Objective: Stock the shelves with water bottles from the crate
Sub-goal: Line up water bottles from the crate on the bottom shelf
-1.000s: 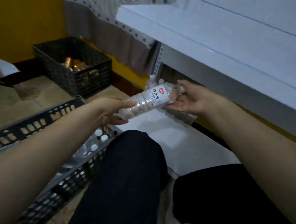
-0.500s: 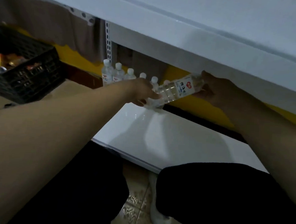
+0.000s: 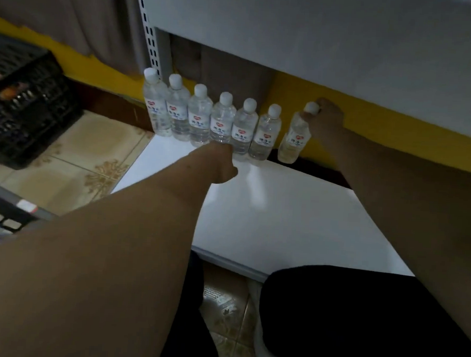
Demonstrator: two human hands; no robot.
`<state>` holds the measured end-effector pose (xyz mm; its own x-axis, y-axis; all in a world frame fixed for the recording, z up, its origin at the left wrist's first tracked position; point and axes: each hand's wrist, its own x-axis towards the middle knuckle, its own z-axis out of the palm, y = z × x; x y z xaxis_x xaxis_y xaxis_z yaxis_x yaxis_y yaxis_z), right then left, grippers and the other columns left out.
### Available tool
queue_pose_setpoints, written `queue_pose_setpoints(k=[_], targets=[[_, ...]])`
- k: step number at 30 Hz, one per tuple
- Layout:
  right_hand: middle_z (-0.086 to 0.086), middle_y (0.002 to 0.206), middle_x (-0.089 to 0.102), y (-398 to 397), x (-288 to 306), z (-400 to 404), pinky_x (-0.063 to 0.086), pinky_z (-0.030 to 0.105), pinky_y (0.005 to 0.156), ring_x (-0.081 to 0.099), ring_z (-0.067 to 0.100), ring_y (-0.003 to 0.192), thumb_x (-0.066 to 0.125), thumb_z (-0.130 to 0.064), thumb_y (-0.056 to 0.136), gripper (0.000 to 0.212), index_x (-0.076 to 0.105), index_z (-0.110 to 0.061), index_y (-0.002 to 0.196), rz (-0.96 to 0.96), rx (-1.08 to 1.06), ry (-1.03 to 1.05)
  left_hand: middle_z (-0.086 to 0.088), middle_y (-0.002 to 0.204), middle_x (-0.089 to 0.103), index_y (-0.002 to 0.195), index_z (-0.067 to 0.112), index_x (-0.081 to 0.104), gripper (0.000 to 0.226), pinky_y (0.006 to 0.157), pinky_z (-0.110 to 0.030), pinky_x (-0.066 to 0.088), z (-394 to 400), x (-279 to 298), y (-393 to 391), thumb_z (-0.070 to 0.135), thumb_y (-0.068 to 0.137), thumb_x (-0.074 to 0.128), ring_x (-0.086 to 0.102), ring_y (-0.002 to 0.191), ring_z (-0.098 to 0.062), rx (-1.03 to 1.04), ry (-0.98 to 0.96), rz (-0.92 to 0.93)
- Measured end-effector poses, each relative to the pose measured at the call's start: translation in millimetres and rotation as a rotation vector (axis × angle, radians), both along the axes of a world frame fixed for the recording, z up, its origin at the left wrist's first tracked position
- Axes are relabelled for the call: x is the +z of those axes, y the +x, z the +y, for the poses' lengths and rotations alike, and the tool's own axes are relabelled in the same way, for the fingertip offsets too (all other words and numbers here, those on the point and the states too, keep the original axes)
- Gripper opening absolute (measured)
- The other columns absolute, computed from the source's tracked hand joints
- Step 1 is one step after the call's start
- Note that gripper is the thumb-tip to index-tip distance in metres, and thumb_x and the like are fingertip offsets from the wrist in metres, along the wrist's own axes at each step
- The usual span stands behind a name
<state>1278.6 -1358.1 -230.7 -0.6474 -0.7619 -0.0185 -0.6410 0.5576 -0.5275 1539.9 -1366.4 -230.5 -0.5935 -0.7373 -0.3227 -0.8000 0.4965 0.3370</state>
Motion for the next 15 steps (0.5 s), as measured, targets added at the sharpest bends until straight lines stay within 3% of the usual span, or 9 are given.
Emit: queue_pose_setpoints(k=[7, 11, 15], targets=[[0.017, 0.130, 0.056, -1, -26, -11, 0.046, 0.043, 0.097, 0.054, 0.035, 0.118, 0.061, -0.038, 0.094, 0.048, 0.054, -0.004, 0.127, -0.001, -0.035, 0.049, -0.013, 0.150, 0.039, 0.149, 0.013, 0.033, 0.061, 0.111, -0.044, 0.036, 7, -11, -11, 0.031, 0.095, 0.056, 0.040, 0.137, -0.031, -0.062, -0.032, -0.053], [0.017, 0.122, 0.060, 5, -33, -12, 0.046, 0.040, 0.091, 0.057, 0.034, 0.112, 0.062, -0.040, 0.093, 0.040, 0.057, -0.006, 0.113, 0.059, 0.007, 0.102, -0.014, 0.148, 0.040, 0.148, 0.013, 0.034, 0.060, 0.110, -0.044, 0.038, 11, -10, -15, 0.031, 0.095, 0.055, 0.041, 0.135, -0.032, -0.075, -0.024, -0.031], [0.016, 0.121, 0.062, 3, -34, -11, 0.045, 0.038, 0.091, 0.058, 0.033, 0.112, 0.062, -0.041, 0.092, 0.045, 0.060, -0.004, 0.117, 0.110, 0.014, 0.124, -0.016, 0.147, 0.041, 0.148, 0.012, 0.034, 0.060, 0.108, -0.043, 0.038, 12, -8, -14, 0.031, 0.096, 0.055, 0.042, 0.134, -0.033, -0.084, -0.009, -0.036]])
